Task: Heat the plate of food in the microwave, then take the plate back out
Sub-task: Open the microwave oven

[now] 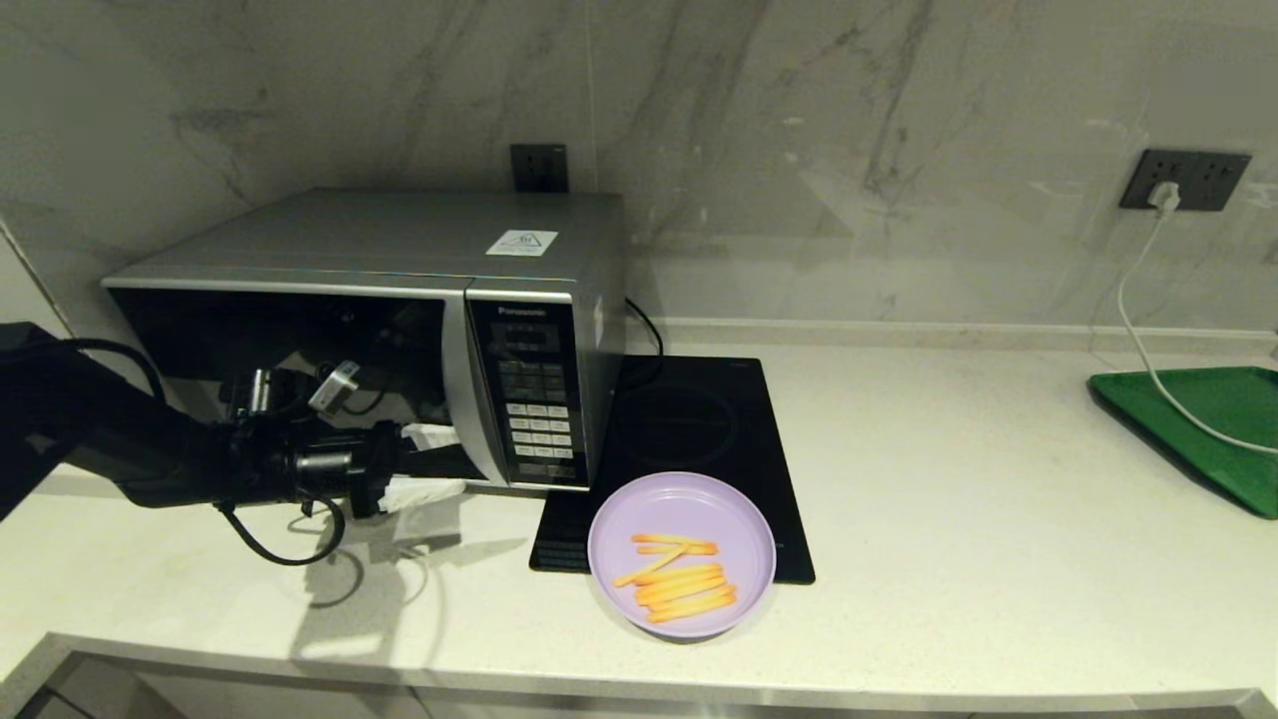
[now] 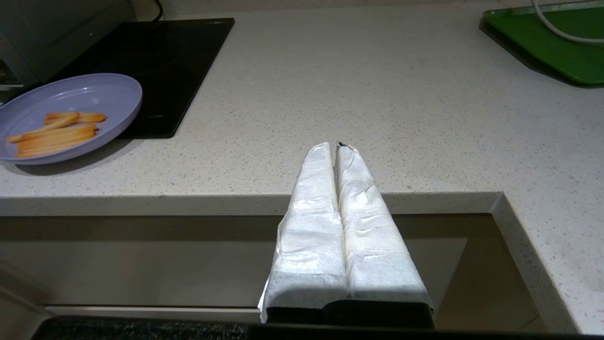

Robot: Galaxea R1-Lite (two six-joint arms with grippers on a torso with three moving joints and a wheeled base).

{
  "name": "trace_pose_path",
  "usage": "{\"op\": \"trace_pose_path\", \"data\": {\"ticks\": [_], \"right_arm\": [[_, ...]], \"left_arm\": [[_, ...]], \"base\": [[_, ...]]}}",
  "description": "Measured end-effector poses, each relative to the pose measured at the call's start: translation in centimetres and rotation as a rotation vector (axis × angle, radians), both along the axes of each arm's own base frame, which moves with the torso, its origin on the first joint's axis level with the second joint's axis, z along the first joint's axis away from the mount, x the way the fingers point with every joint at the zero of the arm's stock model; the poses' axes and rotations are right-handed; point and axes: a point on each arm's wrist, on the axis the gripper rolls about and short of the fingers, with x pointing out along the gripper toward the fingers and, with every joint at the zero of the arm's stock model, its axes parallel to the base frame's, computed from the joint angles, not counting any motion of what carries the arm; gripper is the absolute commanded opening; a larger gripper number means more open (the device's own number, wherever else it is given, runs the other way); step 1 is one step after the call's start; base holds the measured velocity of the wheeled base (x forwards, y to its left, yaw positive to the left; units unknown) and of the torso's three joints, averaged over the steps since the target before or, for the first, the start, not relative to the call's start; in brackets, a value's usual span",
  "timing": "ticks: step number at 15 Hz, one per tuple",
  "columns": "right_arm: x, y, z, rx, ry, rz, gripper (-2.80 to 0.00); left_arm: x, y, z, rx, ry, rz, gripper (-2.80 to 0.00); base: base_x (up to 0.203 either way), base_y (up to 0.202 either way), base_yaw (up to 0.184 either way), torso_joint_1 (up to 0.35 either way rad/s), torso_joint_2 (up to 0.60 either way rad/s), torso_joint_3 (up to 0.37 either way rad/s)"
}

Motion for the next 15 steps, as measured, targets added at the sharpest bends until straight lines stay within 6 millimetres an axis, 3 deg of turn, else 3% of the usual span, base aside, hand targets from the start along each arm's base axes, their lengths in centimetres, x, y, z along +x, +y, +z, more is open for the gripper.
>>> {"op": "trace_pose_path", "data": {"ticks": [2, 6, 11, 15], "right_arm": [[0.0, 0.0, 0.0, 0.000, 0.000, -0.001, -2.80], [0.0, 0.0, 0.0, 0.000, 0.000, -0.001, -2.80], [0.0, 0.0, 0.0, 0.000, 0.000, 0.000, -2.80], [0.0, 0.0, 0.0, 0.000, 0.000, 0.000, -2.80]], "left_arm": [[1.1, 0.1, 0.3, 0.005, -0.053, 0.000, 0.00], [1.4, 0.1, 0.7, 0.001, -0.051, 0.000, 0.00], [0.7, 0.1, 2.1, -0.029, 0.000, -0.012, 0.00], [-0.9, -0.2, 3.3, -0.072, 0.079, -0.043, 0.00]], "base": [[0.000, 0.000, 0.000, 0.000, 0.00, 0.000], [0.000, 0.000, 0.000, 0.000, 0.00, 0.000], [0.000, 0.000, 0.000, 0.000, 0.00, 0.000], [0.000, 0.000, 0.000, 0.000, 0.00, 0.000]]}}
